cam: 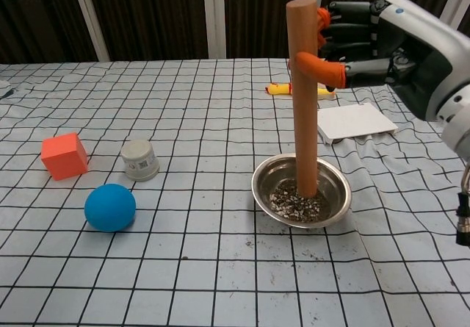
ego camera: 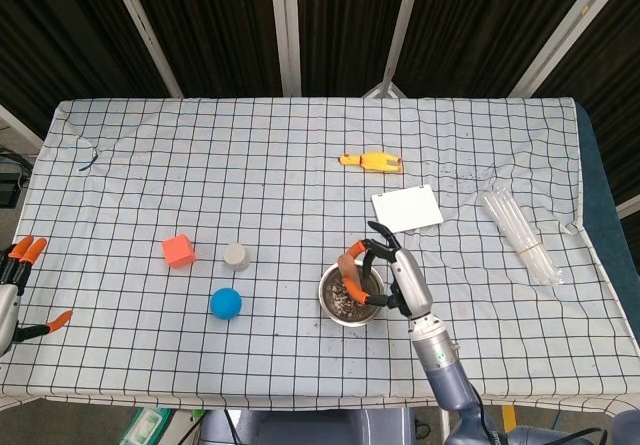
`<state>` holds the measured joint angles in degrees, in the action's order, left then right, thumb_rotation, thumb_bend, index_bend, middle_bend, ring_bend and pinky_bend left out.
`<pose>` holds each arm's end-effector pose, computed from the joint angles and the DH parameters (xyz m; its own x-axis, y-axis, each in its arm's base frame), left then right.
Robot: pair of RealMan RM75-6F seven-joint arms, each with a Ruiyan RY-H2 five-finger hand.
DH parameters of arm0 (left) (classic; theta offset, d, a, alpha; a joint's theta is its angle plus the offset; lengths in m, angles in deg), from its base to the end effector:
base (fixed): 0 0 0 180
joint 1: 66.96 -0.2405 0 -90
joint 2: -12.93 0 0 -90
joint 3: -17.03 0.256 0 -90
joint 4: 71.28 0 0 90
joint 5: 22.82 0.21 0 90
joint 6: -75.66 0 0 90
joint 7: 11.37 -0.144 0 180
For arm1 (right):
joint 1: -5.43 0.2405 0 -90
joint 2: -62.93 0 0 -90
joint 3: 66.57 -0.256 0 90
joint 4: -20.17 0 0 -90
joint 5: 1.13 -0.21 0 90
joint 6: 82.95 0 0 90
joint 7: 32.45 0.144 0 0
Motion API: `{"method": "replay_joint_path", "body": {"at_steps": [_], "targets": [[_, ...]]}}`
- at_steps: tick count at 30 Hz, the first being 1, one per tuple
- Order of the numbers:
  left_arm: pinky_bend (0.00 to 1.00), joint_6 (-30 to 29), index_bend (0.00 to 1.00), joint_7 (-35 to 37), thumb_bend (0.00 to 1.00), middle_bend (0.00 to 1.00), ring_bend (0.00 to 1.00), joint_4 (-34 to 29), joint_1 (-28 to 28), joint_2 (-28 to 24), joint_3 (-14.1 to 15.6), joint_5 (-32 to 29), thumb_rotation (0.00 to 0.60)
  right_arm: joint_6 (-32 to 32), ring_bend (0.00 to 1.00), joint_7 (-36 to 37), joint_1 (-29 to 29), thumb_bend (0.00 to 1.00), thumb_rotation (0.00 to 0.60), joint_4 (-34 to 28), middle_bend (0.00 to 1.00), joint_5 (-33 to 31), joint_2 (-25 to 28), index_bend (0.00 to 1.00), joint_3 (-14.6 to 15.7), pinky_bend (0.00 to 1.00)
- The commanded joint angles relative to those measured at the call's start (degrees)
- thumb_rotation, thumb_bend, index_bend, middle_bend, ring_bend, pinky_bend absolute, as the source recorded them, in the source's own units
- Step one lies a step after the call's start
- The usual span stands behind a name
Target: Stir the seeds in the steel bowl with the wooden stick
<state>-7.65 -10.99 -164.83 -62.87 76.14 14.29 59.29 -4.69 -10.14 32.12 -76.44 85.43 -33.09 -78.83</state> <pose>-0.3212 0.1757 0.1615 0.3769 0.0402 0.9254 0.9229 0.0690 -0.3789 -0.1069 -0.2644 0.0134 -0.5277 -0.2427 0.8140 -0.7397 -0.3397 -0.5808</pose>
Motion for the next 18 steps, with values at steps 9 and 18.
{"method": "replay_joint_path", "body": {"at_steps": [9,18], "targets": [[0.0,0.0,0.0,0.29,0.0,0.0,0.0,-0.1,-0.04,-0.02,0.01,-0.02,0.6,2.07,0.67,1.97,-0.62,0.49,0.6,3.81,0.63,-0.86,-3.32,0.78,-0.47,0.12],[0.0,0.37,0.0,0.79,0.0,0.0,0.0,0.01,0.08,-0.18,0.01,-0.16,0.6,3.22,0.67,4.98,-1.13,0.49,0.6,9.65,0.63,-0.94,-7.15,0.78,0.11,0.12]]}}
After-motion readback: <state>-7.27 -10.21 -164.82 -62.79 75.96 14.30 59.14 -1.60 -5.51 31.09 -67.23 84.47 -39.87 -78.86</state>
